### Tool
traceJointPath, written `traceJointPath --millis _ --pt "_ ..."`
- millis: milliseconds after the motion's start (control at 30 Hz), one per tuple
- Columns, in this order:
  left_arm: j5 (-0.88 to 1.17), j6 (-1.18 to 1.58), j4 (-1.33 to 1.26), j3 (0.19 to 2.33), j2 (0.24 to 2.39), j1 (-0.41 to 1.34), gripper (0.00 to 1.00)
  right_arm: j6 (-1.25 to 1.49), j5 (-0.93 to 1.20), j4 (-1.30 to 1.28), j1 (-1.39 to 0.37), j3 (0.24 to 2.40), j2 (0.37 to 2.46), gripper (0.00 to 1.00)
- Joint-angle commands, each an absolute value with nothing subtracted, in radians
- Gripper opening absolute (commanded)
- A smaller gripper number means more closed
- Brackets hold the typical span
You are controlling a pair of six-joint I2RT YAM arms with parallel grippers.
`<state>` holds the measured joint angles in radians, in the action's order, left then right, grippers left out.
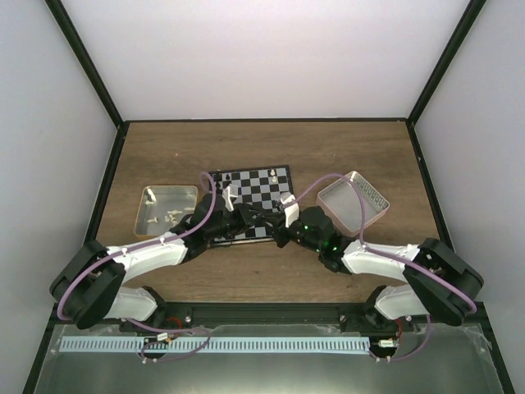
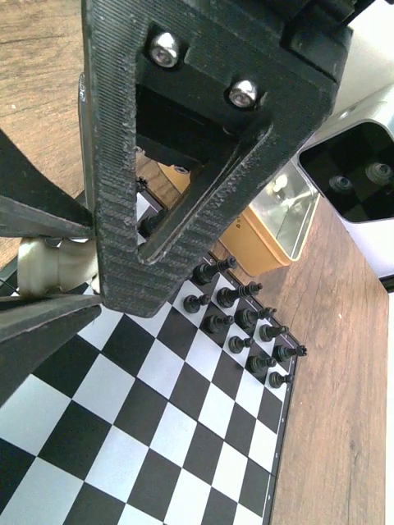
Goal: Set up the chess pieces on the board
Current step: Place the chess piece on the chessboard.
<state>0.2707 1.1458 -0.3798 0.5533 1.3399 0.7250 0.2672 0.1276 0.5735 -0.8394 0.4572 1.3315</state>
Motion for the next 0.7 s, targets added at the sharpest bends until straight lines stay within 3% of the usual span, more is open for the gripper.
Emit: traceJointPath --millis 0,167,400,667 --pt "0.294 1.156 -0.44 0.539 1.35 0.72 0.2 0.273 0.134 0.611 -0.847 0.453 1.309 0.12" --pt "0.299 1.151 -0.445 0.537 1.342 0.72 0.05 0.301 0.104 0.603 -0.846 0.455 1.306 0.14" --pt "0.217 0.976 -0.347 0.595 1.314 0.72 0.04 0.393 0.015 0.456 -0.845 0.466 1.204 0.59" --pt "0.076 0.572 -0.193 0.806 1.43 0.729 0.04 0.492 -0.243 0.122 -0.807 0.515 0.959 0.68"
